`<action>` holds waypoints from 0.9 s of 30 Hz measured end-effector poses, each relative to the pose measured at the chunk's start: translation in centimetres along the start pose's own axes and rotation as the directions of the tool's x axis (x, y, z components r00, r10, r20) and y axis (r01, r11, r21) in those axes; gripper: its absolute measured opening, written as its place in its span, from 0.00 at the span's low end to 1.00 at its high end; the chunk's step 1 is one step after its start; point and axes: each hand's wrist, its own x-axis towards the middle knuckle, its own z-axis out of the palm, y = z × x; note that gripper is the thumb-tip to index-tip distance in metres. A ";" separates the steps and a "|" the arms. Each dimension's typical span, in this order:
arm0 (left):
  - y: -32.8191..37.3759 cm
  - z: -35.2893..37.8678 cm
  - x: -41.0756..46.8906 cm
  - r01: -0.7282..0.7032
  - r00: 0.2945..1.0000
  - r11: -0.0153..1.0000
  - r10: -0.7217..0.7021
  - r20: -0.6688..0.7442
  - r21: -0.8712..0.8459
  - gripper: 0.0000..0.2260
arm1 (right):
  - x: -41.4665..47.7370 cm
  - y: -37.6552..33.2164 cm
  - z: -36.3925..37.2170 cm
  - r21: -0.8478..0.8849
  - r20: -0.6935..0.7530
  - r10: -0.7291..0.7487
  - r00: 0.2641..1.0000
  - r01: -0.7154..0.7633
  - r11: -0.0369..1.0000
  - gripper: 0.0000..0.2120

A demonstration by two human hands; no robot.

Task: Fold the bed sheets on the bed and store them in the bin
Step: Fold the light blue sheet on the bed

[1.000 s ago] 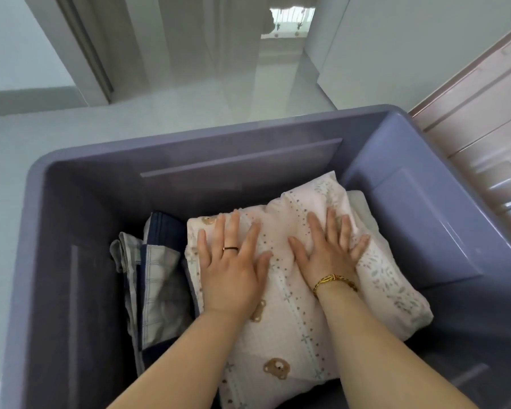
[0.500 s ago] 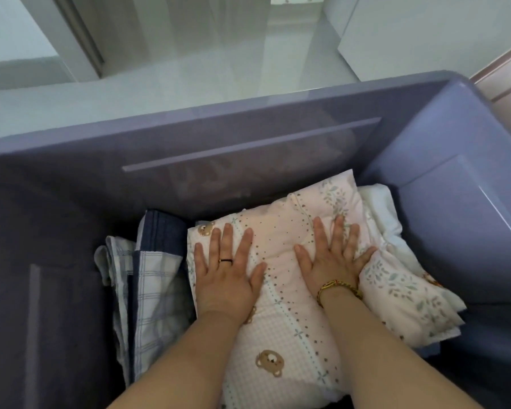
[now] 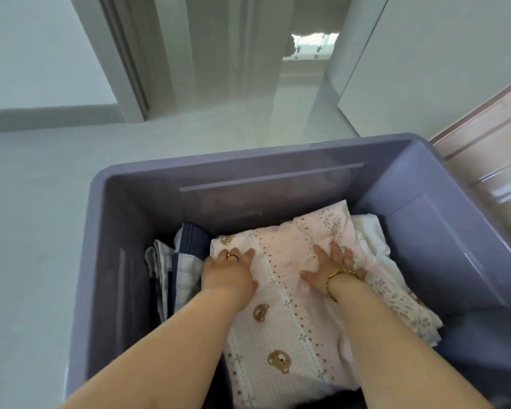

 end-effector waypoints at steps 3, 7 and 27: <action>-1.4 -3.9 -4.7 0.046 0.997 0.982 -0.055 -0.046 -0.181 0.25 | -4.6 -2.5 -1.3 0.375 -0.072 0.007 0.997 0.020 0.927 0.34; -4.3 -10.5 -13.8 -0.126 0.945 0.749 -0.109 -0.309 -0.650 0.19 | -14.5 -8.6 -3.3 0.574 -0.211 -0.173 0.962 0.265 0.775 0.22; -24.1 -14.3 -76.3 -0.166 0.019 -0.154 -0.988 0.154 -0.974 0.14 | -69.9 -35.9 -10.5 0.000 0.148 -0.970 0.193 0.981 0.196 0.10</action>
